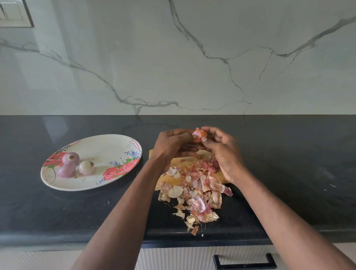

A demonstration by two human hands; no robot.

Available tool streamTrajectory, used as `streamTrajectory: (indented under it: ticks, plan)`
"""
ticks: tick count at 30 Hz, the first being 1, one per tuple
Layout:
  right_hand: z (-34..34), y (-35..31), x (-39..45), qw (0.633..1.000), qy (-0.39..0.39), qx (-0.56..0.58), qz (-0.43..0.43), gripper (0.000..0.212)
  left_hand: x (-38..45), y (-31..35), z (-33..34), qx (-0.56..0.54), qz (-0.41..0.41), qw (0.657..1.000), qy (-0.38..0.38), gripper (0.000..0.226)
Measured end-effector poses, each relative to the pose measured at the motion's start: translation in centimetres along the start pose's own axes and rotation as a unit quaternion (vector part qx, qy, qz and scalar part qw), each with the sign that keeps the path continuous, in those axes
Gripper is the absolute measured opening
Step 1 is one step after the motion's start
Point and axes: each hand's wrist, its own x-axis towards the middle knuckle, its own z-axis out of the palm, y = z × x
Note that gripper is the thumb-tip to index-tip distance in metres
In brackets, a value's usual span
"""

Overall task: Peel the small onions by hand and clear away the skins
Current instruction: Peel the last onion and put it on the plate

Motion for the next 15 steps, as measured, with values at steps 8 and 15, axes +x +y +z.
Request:
streamTrajectory:
  ticks: [8,15]
  plan:
    - [0.19,0.08,-0.04,0.997,0.017,-0.058,-0.046,0.033,0.08,-0.09,0.36,-0.082,-0.049,0.995,0.031,0.018]
    - [0.35,0.53,-0.10,0.990,0.025,-0.115,-0.076,0.035,0.25,-0.25,0.62,-0.109,-0.060,0.990,0.065,0.010]
